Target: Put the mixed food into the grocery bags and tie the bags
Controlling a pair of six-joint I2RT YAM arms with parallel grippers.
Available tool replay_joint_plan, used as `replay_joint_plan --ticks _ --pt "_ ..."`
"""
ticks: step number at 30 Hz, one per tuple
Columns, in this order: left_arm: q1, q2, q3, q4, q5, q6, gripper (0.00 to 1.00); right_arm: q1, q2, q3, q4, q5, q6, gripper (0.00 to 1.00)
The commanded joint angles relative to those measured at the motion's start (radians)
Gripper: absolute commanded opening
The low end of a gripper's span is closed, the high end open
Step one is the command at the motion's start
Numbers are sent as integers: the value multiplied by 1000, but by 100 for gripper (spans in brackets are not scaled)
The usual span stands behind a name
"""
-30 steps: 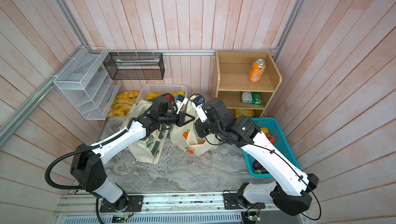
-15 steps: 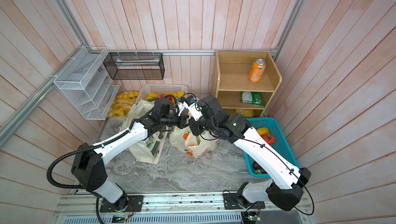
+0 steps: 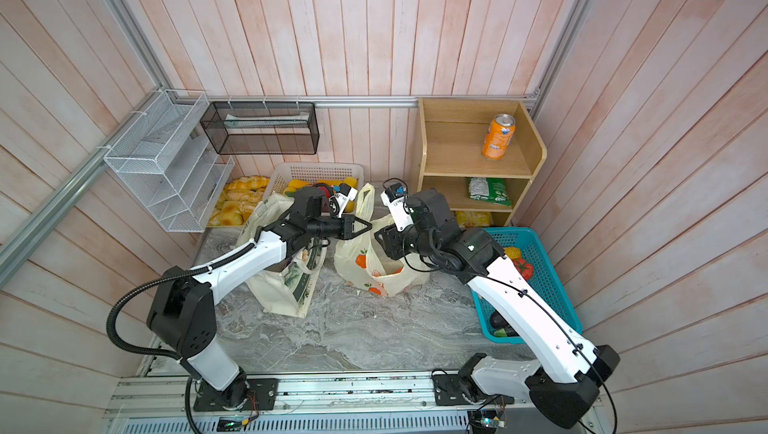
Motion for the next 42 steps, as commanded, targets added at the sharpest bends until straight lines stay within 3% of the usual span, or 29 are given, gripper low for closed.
replay_joint_plan --ticks 1,2,3,10,15,19,23,28,35,40,42 --pt "12 36 58 -26 19 6 0 -3 -23 46 12 -15 14 85" --pt "19 43 62 -29 19 8 0 -3 -44 45 23 -19 21 96" --pt "24 49 64 -31 19 8 0 -3 -65 41 36 -27 26 98" --pt "45 72 64 -33 25 12 0 -11 -258 -60 129 -3 92 98" --pt "45 77 71 -25 35 -1 0 -11 -442 -307 241 123 151 97" --pt "46 75 74 -23 37 -4 0 -11 -564 -512 319 140 212 89" --pt "46 73 82 -34 38 3 0 -10 -654 -684 370 139 242 92" --pt "46 75 91 -38 48 2 0 11 -675 -813 427 167 262 98" --pt "49 83 110 -54 51 10 0 65 -602 -879 506 346 245 98" --pt "49 104 138 -71 63 21 0 55 -500 -864 599 543 129 98" --pt "49 116 149 -80 70 27 0 19 -446 -848 653 562 71 98"
